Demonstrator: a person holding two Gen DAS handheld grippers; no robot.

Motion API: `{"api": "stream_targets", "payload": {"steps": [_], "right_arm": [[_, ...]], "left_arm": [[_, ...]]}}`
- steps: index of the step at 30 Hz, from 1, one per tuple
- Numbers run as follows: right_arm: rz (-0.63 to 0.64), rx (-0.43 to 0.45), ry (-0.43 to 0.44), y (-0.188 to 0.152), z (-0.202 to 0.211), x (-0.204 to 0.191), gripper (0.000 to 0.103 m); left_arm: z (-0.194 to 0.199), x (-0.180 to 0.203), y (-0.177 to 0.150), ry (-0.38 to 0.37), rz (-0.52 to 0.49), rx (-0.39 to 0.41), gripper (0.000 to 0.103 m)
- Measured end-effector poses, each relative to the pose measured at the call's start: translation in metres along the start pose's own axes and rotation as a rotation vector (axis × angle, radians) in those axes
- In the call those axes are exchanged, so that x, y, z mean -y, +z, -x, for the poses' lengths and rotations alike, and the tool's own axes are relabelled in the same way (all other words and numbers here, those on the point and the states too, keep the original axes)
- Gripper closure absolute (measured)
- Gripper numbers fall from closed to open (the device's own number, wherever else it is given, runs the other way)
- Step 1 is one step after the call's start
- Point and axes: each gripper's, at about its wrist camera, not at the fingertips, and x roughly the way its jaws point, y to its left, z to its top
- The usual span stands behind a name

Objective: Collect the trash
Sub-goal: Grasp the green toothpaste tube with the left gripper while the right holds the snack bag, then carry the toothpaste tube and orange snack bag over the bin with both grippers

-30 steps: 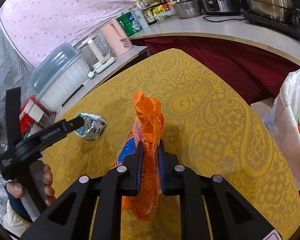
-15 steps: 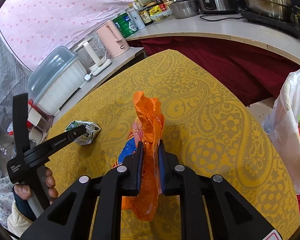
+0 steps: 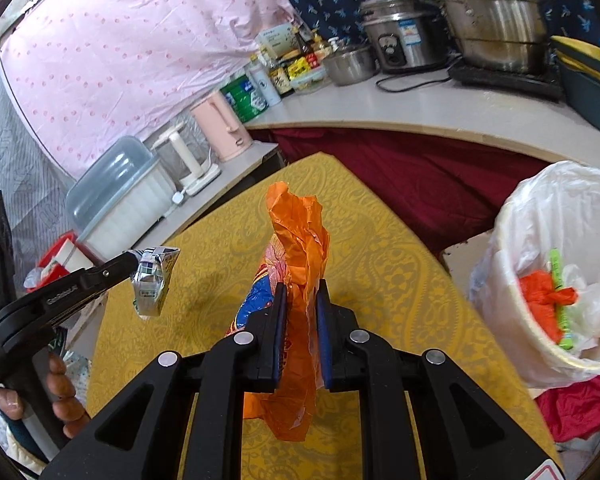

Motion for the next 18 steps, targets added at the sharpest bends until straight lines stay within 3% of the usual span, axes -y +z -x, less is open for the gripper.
{"api": "stream_targets", "payload": {"steps": [8,18], "right_arm": [[-0.057,0.114,-0.060,0.008,0.070,0.045,0.090],[-0.180,0.226,-0.181,0.002,0.151,0.128,0.090]], "left_arm": [[0.033,0.078,0.001,-0.121,-0.093,0.039,0.098],[0.045,0.190,-0.011,-0.286,-0.226,0.023,0.098]]}}
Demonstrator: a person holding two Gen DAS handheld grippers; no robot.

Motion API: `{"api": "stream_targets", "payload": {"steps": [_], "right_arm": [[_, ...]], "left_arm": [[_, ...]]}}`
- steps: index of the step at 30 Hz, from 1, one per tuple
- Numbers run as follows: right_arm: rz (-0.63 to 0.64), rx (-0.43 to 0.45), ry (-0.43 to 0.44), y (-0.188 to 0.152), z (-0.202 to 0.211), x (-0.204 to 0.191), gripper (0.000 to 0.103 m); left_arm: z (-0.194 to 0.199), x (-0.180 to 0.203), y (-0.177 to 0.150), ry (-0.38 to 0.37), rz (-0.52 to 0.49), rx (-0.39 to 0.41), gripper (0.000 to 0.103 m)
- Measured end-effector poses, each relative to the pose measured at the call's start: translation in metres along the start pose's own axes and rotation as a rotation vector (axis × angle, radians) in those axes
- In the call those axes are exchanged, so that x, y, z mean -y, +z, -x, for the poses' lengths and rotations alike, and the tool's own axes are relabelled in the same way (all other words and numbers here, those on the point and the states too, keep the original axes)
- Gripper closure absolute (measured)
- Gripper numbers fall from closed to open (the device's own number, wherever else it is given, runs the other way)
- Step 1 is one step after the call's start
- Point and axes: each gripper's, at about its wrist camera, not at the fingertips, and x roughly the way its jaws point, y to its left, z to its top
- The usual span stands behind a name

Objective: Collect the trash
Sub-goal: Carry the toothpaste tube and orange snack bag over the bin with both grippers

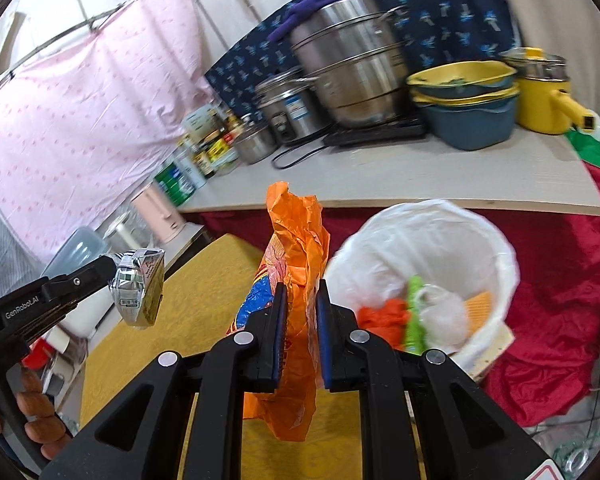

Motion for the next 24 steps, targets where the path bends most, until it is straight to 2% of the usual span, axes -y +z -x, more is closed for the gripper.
{"api": "stream_targets", "payload": {"steps": [7,13,24], "right_arm": [[-0.075,0.055,-0.082,0.008,0.031,0.059,0.090],[-0.132,0.077,-0.130,0.009,0.045,0.100,0.090],[-0.163,0.064,-0.158,0.011,0.033,0.126,0.090]], "left_arm": [[-0.032,0.076,0.001,-0.108,-0.089,-0.044,0.097],[-0.062,0.120,-0.002,-0.159,-0.135,-0.102,0.097],[-0.104,0.136,-0.011,-0.170,-0.133,-0.187,0.095]]}}
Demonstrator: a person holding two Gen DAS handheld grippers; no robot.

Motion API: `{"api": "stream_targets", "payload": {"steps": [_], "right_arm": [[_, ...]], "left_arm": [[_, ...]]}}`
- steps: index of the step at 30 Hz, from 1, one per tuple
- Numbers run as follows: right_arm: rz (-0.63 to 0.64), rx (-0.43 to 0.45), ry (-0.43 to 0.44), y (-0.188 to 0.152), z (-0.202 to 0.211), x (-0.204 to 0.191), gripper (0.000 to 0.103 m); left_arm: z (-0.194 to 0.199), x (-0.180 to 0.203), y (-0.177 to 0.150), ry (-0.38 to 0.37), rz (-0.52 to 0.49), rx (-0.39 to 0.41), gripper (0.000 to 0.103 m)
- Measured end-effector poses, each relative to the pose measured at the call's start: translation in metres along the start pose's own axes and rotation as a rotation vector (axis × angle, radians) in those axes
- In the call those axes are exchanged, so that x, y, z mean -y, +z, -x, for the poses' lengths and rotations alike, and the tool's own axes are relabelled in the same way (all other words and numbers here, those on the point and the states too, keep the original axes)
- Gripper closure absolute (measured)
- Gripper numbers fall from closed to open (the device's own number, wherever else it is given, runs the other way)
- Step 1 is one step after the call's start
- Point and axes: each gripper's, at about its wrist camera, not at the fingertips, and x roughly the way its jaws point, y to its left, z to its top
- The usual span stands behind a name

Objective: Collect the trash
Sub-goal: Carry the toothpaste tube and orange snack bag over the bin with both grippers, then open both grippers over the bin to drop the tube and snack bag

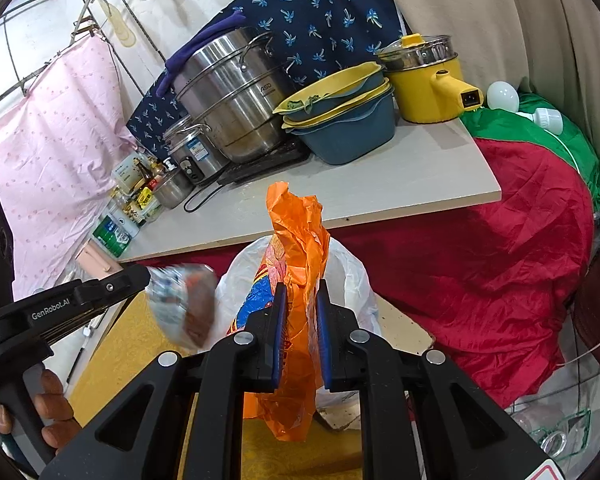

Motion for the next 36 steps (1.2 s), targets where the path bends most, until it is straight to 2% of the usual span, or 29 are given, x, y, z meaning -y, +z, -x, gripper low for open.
{"api": "stream_targets", "payload": {"steps": [2,6,8,11,16,22,23,24,26,32,36], "right_arm": [[0.007,-0.007,0.003,0.001,-0.006,-0.001,0.090],[0.021,-0.020,0.010,0.003,-0.017,-0.009,0.090],[0.035,-0.023,0.013,0.005,-0.022,-0.014,0.090],[0.060,-0.028,0.022,0.008,-0.031,-0.024,0.089],[0.090,-0.047,0.045,0.012,-0.050,-0.044,0.086],[0.123,-0.063,0.049,0.017,-0.075,-0.066,0.079],[0.125,-0.065,0.049,0.018,-0.077,-0.068,0.075],[0.127,-0.062,0.049,0.020,-0.079,-0.070,0.065],[0.131,-0.046,0.042,0.021,-0.077,-0.072,0.056],[0.138,-0.037,0.052,0.022,-0.066,-0.079,0.056],[0.165,-0.034,0.051,0.018,-0.057,-0.086,0.049]], "left_arm": [[-0.004,-0.004,0.002,-0.010,0.012,-0.002,0.093],[-0.006,-0.014,0.004,0.023,0.035,0.003,0.081],[-0.002,-0.023,0.004,0.044,0.057,0.012,0.065],[0.006,-0.035,0.003,0.078,0.086,0.032,0.048],[0.014,-0.053,-0.001,0.123,0.101,0.041,0.044],[0.026,-0.070,-0.008,0.189,0.116,0.065,0.032],[0.027,-0.073,-0.009,0.197,0.117,0.066,0.031],[0.029,-0.074,-0.011,0.204,0.117,0.067,0.029],[0.032,-0.078,-0.013,0.220,0.121,0.071,0.025],[0.042,-0.085,-0.020,0.238,0.137,0.085,0.023],[0.050,-0.085,-0.024,0.247,0.142,0.095,0.018]]}}
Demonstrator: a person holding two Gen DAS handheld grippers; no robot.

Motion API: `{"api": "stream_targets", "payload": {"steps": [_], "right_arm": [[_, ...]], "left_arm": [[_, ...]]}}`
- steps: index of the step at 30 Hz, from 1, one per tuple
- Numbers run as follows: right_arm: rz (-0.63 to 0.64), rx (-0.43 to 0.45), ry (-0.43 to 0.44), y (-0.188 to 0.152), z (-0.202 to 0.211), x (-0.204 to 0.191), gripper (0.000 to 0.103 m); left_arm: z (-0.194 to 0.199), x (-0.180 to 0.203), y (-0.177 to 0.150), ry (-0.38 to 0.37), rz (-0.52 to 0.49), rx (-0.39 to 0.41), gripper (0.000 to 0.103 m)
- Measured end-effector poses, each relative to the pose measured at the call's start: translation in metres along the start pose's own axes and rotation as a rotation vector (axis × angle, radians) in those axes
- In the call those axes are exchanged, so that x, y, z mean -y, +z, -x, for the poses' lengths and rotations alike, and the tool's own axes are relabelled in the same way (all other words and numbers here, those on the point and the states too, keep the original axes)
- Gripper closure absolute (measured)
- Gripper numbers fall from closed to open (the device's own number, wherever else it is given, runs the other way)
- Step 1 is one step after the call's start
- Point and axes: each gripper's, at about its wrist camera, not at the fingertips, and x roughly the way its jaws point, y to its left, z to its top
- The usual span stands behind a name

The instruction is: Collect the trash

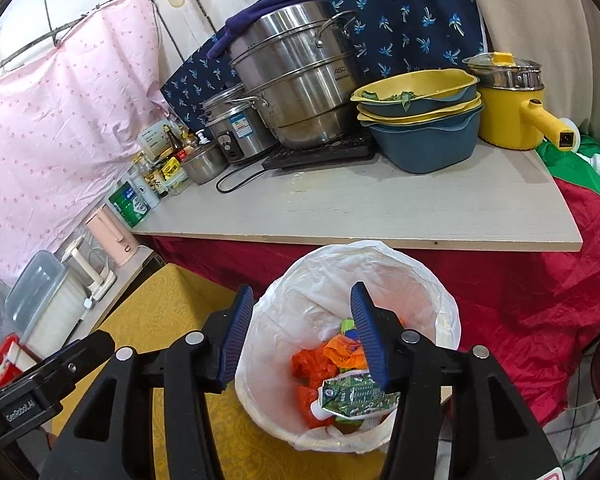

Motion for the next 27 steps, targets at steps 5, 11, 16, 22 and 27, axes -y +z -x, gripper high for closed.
{"api": "stream_targets", "payload": {"steps": [5,11,16,22,27], "right_arm": [[0.024,0.000,0.009,-0.005,0.012,-0.007,0.040],[0.071,-0.006,-0.010,-0.012,0.029,-0.019,0.032],[0.105,-0.007,-0.017,-0.018,0.044,-0.024,0.019],[0.162,-0.034,-0.025,-0.030,0.057,-0.032,0.016],[0.196,-0.049,-0.039,-0.041,0.065,-0.035,0.006]], "left_arm": [[0.011,-0.002,-0.005,0.014,-0.008,0.013,0.017],[0.028,-0.005,-0.010,0.042,-0.017,0.028,0.014],[0.043,-0.007,-0.018,0.076,-0.022,0.054,0.010],[0.056,-0.008,-0.031,0.116,-0.039,0.048,0.009],[0.060,-0.008,-0.043,0.138,-0.053,0.034,0.008]]}}
